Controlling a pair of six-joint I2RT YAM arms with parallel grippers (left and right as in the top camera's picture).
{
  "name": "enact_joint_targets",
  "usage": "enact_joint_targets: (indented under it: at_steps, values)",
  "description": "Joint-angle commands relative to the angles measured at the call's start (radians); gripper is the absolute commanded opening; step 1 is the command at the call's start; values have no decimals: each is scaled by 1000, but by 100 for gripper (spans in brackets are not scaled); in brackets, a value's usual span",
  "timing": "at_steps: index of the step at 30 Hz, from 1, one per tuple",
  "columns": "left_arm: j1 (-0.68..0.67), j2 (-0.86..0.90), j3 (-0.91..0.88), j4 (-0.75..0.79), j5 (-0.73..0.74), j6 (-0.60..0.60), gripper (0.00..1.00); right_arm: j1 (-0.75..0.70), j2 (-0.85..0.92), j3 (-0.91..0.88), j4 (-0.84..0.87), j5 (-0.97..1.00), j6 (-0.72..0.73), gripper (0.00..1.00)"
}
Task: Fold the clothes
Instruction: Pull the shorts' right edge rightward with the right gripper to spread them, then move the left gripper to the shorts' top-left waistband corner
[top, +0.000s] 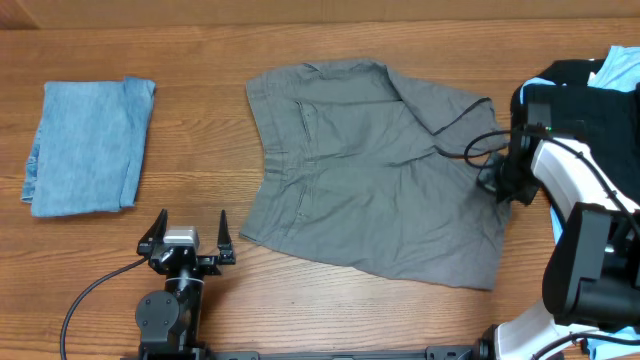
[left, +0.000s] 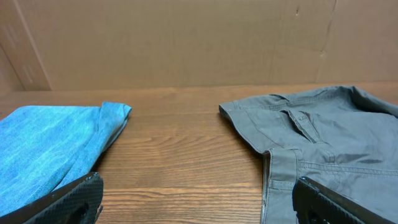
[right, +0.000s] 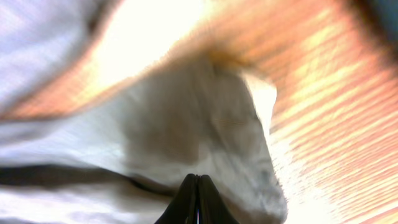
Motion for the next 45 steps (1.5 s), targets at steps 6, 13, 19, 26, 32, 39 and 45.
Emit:
enact_joint_targets:
  at_steps: [6, 13, 19, 26, 32, 39, 45]
  values:
    - [6, -7, -3, -1, -13, 16, 100, -4, 3, 360, -291, -212, -121, 40]
    - [6, -7, -3, -1, -13, 16, 100, -9, 3, 373, -298, -193, -121, 100]
    - [6, -7, -3, -1, -13, 16, 100, -9, 3, 373, -296, -193, -120, 100]
    - [6, -7, 21, 11, 327, -57, 100, -9, 3, 373, -296, -192, -121, 100]
    - [6, 15, 201, -6, 354, -214, 100, -9, 3, 373, -296, -192, -120, 100]
    - [6, 572, 815, -409, 425, -158, 100, -9, 3, 373, -296, -193, -120, 100]
    - [6, 1223, 1584, -977, 455, -77, 100, -9, 3, 373, -296, -193, -120, 100]
